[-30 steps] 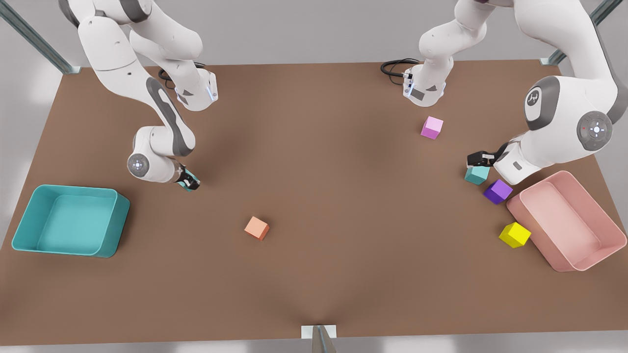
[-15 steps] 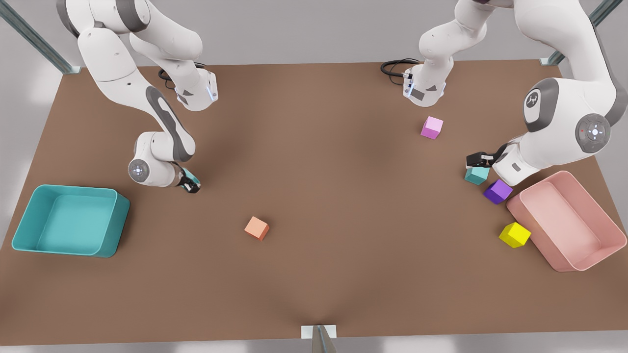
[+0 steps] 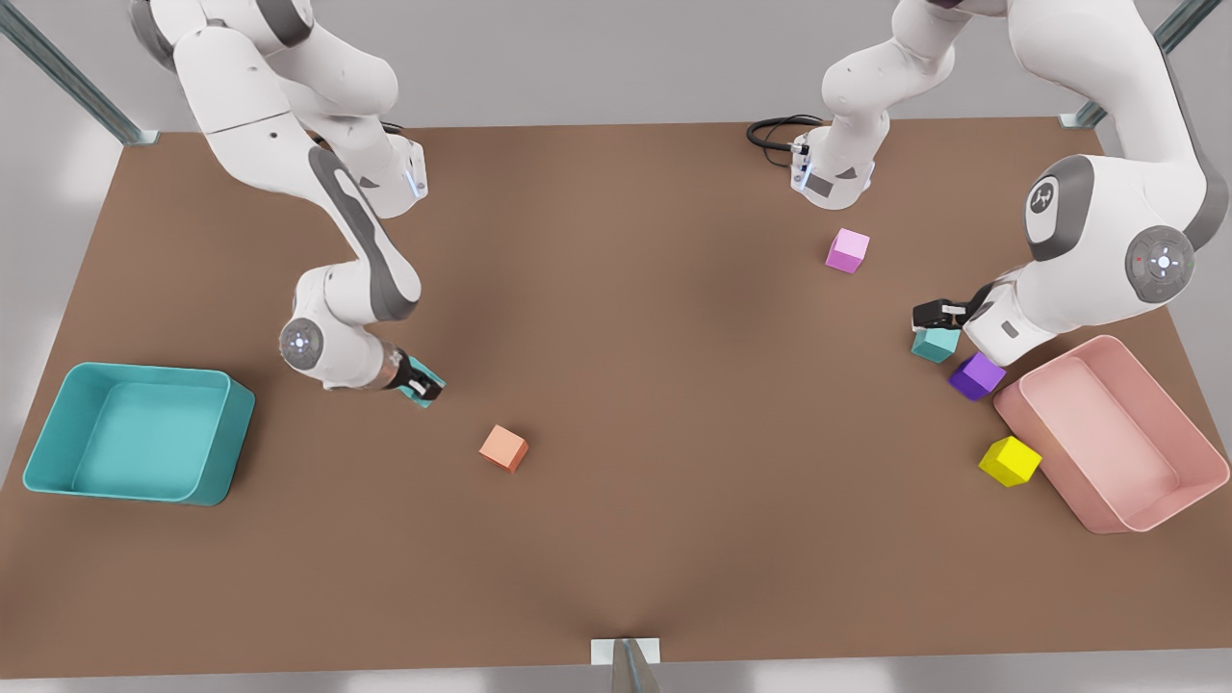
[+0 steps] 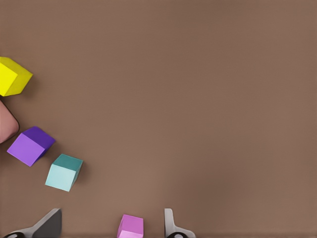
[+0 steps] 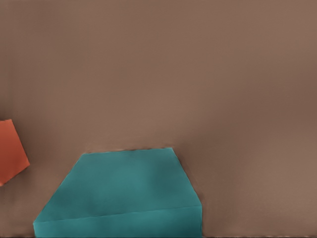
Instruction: Stack the two blue cubes on top of each other
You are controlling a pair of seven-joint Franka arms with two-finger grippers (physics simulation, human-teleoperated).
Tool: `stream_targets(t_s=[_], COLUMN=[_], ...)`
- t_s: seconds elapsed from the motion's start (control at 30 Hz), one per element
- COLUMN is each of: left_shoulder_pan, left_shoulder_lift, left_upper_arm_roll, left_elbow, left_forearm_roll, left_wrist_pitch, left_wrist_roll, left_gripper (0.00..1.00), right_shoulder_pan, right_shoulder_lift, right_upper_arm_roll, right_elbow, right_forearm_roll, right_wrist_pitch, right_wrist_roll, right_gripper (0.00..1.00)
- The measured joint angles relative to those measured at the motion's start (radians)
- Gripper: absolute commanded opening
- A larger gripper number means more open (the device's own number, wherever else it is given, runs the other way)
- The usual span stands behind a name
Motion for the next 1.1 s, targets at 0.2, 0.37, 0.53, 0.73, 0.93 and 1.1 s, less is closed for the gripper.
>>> stream_targets(t_s=[0.2, 0.37, 0.53, 0.73, 0.93, 1.1], left_shoulder_pan=[-0.007, -0.008, -0.04, -0.33, -0.38, -0.352], left_shoulder_lift=[0.001, 0.003, 0.051, 0.021, -0.027, -0.007], left_upper_arm_roll=[0.0, -0.001, -0.002, 0.442, 0.658, 0.663], left_elbow=[0.0, 0.0, -0.003, -0.28, -0.624, -0.675], left_forearm_roll=[0.0, 0.0, 0.027, 0.075, 0.082, 0.082], left_wrist_pitch=[-0.004, -0.007, 0.025, 0.15, 0.45, 0.621], left_wrist_roll=[-0.001, -0.002, -0.004, 0.037, 0.213, 0.364], left_gripper=[1.0, 1.0, 1.0, 1.0, 1.0, 1.0], right_shoulder_pan=[0.28, 0.479, 0.591, 0.606, 0.605, 0.603], right_shoulder_lift=[0.056, 0.184, 0.359, 0.452, 0.483, 0.477], right_upper_arm_roll=[-0.002, -0.005, -0.008, -0.008, -0.007, -0.008], right_elbow=[0.16, 0.35, 0.523, 0.574, 0.598, 0.612], right_forearm_roll=[0.01, -0.175, -0.366, -0.448, -0.461, -0.464], right_wrist_pitch=[0.028, 0.055, 0.066, 0.072, 0.064, 0.06], right_wrist_roll=[0.162, 0.4, 0.675, 0.942, 1.13, 1.246], right_gripper=[0.55, 0.55, 0.55, 0.61, 0.96, 0.97])
